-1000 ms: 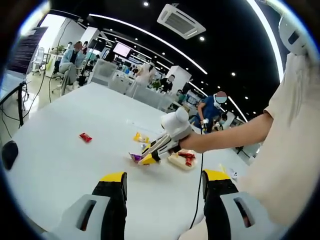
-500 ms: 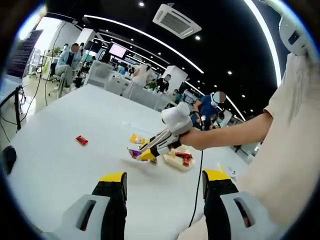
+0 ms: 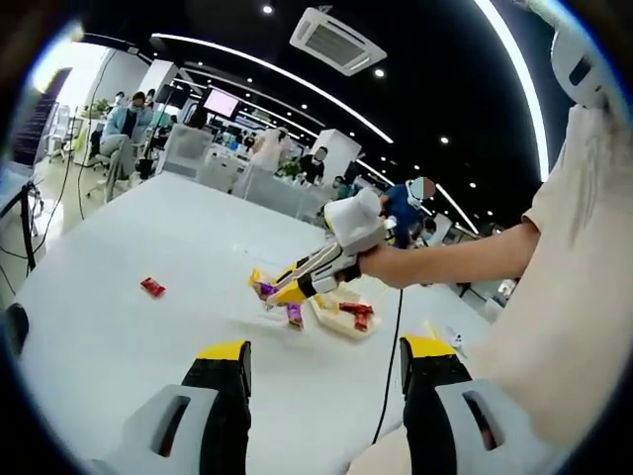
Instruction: Place the target food into the container with the food tongs after gripping and lifting it, then release it inside without dropping or visibly crushing the food.
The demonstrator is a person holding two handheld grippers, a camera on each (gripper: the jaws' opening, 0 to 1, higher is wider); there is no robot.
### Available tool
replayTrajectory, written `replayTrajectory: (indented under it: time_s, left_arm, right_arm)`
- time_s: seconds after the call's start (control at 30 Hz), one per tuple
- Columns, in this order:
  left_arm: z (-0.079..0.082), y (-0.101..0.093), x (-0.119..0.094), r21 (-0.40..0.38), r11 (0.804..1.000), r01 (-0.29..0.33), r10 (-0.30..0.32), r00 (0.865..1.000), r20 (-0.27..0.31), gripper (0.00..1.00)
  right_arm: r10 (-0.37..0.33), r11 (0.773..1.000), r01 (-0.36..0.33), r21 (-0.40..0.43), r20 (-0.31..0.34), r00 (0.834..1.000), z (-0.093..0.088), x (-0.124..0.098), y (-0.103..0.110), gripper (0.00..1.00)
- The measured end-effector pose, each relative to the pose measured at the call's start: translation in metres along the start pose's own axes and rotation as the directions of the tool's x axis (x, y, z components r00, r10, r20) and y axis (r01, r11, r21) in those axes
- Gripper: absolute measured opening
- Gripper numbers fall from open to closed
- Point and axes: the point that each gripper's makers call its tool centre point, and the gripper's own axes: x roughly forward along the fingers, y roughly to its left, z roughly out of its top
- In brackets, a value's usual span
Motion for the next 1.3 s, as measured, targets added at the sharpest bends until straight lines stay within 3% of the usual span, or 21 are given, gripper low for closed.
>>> replayTrajectory:
  time_s: [1.3]
  left_arm:
    - [0.007,-0.026,0.014,0.057,0.995,0.077,-0.076,0.997,-0.014,0.61]
  right_arm:
    - [-0.129,0.992,0.127,0.025,0.092,0.987,0.016,-0.066,-0.033,0.25]
